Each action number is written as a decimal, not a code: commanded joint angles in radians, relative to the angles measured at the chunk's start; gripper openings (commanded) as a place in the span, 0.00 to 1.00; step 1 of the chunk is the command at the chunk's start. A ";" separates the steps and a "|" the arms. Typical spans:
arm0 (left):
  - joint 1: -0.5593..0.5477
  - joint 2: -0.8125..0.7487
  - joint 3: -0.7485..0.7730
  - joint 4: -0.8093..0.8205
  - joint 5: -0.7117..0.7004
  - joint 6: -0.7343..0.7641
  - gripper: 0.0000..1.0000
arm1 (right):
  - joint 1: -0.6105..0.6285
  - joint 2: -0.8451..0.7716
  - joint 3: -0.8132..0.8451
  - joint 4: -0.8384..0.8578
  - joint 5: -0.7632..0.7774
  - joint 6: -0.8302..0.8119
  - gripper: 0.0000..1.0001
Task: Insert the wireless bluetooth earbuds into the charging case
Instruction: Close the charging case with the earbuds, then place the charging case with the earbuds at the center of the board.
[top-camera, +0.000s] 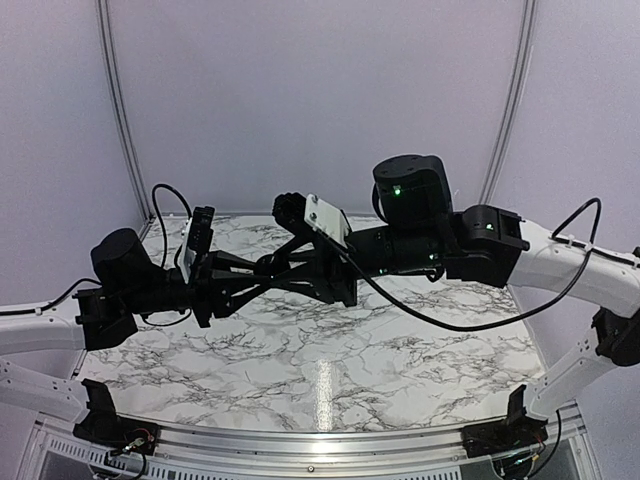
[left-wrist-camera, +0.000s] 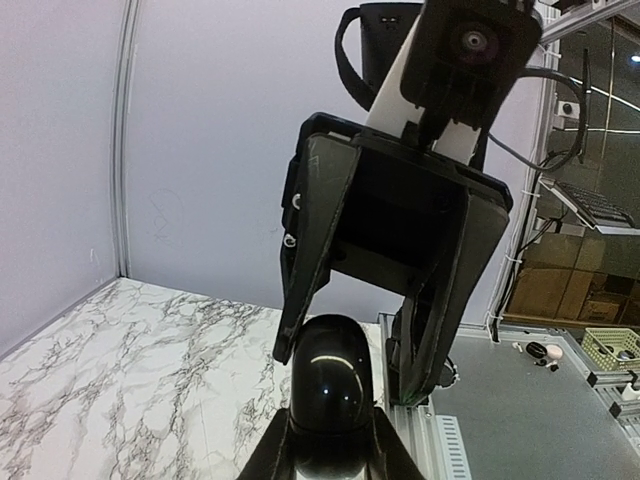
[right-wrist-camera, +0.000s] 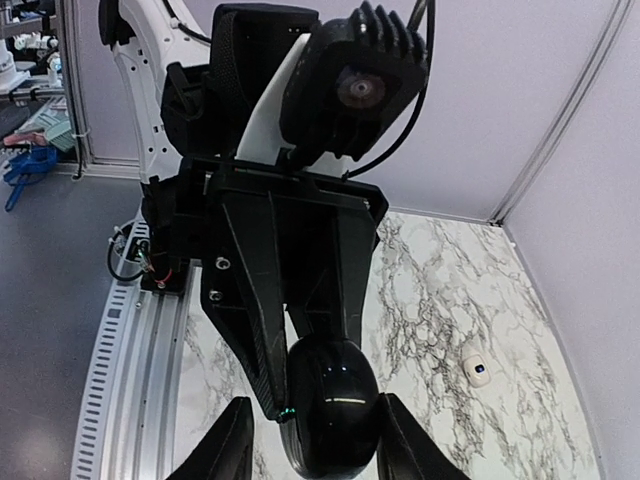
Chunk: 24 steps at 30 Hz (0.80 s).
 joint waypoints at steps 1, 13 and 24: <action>0.035 0.015 0.063 0.045 -0.119 -0.056 0.00 | 0.109 0.010 0.014 -0.106 0.028 -0.094 0.42; 0.046 0.042 0.044 0.041 -0.133 -0.047 0.00 | -0.001 -0.074 -0.086 0.014 0.001 0.032 0.77; 0.145 0.186 0.053 -0.050 -0.258 -0.196 0.00 | -0.154 -0.220 -0.243 0.144 -0.005 0.164 0.84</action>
